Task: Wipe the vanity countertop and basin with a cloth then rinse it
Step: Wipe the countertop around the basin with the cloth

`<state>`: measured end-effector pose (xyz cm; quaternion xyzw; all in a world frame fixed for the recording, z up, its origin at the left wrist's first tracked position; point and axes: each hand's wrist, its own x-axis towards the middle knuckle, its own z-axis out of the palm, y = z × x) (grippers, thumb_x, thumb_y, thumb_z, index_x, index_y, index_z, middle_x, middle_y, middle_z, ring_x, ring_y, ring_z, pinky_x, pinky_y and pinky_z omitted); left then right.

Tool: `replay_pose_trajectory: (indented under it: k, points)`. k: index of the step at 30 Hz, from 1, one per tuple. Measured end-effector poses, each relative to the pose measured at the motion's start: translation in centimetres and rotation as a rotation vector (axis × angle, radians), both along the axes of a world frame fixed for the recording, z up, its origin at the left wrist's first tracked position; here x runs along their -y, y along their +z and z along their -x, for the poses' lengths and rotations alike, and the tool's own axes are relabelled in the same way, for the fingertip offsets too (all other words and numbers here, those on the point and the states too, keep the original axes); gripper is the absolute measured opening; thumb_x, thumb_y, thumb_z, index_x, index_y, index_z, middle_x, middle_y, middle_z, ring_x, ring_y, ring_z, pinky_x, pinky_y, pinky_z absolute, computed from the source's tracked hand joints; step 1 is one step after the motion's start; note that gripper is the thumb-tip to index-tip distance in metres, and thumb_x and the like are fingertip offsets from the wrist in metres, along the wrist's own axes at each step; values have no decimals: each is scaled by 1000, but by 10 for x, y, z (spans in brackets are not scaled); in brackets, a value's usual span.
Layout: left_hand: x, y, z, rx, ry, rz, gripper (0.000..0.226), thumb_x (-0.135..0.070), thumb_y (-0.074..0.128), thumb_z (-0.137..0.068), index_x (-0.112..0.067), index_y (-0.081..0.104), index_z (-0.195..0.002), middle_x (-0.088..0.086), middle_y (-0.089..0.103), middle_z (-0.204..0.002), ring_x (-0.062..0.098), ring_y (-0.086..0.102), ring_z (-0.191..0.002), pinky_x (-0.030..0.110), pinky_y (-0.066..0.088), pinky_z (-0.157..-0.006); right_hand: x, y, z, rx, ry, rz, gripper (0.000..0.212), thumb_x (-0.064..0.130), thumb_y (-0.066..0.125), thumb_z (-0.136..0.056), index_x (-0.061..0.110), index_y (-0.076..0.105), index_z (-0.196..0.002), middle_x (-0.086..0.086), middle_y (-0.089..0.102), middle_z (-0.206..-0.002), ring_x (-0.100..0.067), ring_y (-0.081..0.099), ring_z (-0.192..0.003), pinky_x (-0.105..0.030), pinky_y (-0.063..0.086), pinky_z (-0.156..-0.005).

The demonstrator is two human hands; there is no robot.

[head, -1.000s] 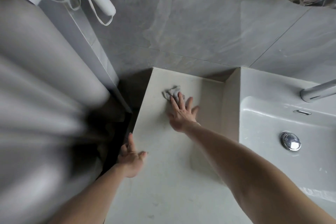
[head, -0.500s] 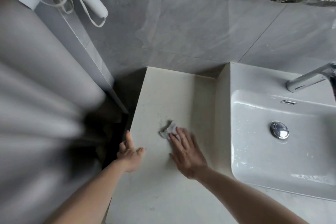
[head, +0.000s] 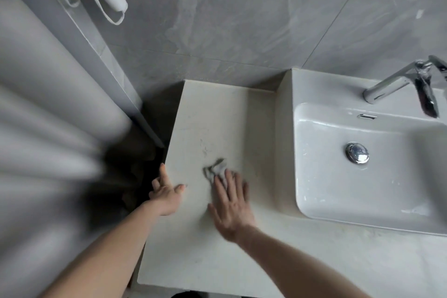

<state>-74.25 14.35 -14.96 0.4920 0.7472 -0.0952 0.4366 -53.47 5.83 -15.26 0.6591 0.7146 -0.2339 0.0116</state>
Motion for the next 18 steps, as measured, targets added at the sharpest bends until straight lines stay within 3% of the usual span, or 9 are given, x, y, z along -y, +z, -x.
replay_pose_trajectory:
  k: [6, 9, 11, 14, 18]
  points:
    - [15, 18, -10, -71, 16, -165, 86, -49, 46, -98, -29, -11, -158, 12, 9, -160, 41, 33, -133, 46, 33, -113, 113, 5, -32, 52, 107, 37, 81, 48, 44, -94, 25, 8, -163, -4, -6, -170, -34, -3, -156, -52, 1, -119]
    - [40, 34, -22, -171, -181, -378, 84, -38, 54, -94, -21, 4, -160, 10, 3, -163, 35, 20, -143, 42, 25, -119, 133, 15, -69, 75, -73, 86, 79, 49, 38, -97, 31, -3, -162, 3, -21, -167, -25, -16, -155, -49, -1, -123]
    - [65, 43, -35, -93, -307, -471, 77, -31, 58, -93, -22, 18, -158, 7, 4, -163, 30, 14, -148, 39, 18, -123, 135, 23, -86, 81, -234, 161, 76, 47, 29, -99, 32, -13, -160, 6, -31, -163, -23, -26, -153, -50, -1, -125]
    - [101, 56, -62, 75, -496, -484, 58, -26, 56, -92, -28, 38, -148, -2, 13, -162, 22, 15, -148, 34, 19, -122, 124, 35, -77, 13, -370, 258, 79, 39, 31, -94, 27, -8, -161, -2, -30, -165, -31, -20, -154, -51, 5, -126]
    - [137, 68, -93, 245, -668, -468, 55, -24, 54, -91, -34, 42, -144, -11, 20, -159, 14, 22, -146, 25, 21, -119, 112, 52, -58, -138, -182, 303, 82, 22, 42, -90, 34, 4, -161, 3, -18, -168, -27, -16, -155, -46, 5, -126]
